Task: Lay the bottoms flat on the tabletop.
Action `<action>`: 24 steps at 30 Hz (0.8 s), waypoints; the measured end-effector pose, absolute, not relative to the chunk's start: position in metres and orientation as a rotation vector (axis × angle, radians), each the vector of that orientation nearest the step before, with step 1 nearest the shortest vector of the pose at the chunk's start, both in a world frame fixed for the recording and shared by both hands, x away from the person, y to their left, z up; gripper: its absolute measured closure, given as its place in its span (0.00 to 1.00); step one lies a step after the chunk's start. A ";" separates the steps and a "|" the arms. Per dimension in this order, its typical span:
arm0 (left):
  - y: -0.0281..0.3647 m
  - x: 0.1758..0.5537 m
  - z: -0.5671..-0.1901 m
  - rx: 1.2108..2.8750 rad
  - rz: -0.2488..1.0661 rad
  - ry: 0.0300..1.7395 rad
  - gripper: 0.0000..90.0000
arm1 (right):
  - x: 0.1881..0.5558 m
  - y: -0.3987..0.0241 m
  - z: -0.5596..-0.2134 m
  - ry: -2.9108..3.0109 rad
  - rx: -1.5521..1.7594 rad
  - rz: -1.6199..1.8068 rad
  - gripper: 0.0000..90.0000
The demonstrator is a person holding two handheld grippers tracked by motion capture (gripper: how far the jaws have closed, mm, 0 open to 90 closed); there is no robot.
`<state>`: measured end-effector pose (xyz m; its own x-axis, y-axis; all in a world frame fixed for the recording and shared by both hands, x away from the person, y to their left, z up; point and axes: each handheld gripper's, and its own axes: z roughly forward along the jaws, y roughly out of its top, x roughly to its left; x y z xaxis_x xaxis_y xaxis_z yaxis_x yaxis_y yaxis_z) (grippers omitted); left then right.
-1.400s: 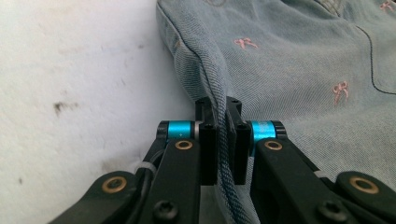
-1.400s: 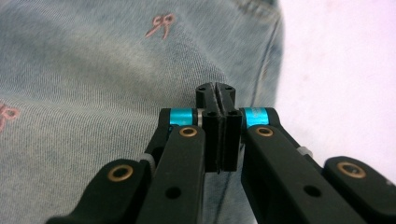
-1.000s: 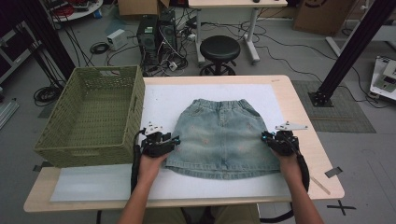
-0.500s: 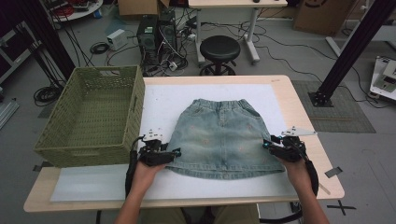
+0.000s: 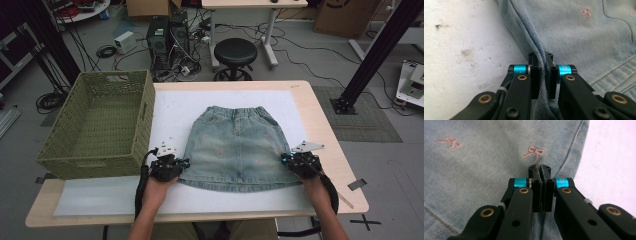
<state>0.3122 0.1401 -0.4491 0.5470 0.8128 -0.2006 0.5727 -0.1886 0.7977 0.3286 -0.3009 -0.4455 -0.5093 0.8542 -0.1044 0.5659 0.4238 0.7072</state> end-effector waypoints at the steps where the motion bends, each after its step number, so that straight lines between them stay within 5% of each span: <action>1: 0.140 0.310 -0.448 1.868 0.331 1.128 0.92 | 0.328 -0.304 -0.445 2.208 1.219 0.883 1.00; 4: 0.141 0.306 -0.445 1.821 0.344 1.146 0.60 | 0.325 -0.313 -0.441 2.118 1.248 0.900 1.00; 8: 0.148 0.304 -0.438 1.765 0.365 1.143 0.50 | 0.326 -0.314 -0.443 2.074 1.266 0.853 1.00; 13: 0.151 0.307 -0.439 1.782 0.312 1.125 0.50 | 0.327 -0.317 -0.442 2.044 1.286 0.868 0.98; 20: 0.139 0.314 -0.451 1.917 0.233 1.143 0.50 | 0.320 -0.327 -0.436 2.031 1.296 0.981 0.72; 24: 0.139 0.311 -0.451 1.933 0.293 1.161 0.80 | 0.309 -0.332 -0.436 2.073 1.286 0.997 0.70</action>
<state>0.3109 0.1385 -0.4510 0.5434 0.8130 -0.2093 0.6162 -0.2170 0.7571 0.3090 -0.3322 -0.4364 -0.4280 0.9031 -0.0354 0.5361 0.2852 0.7945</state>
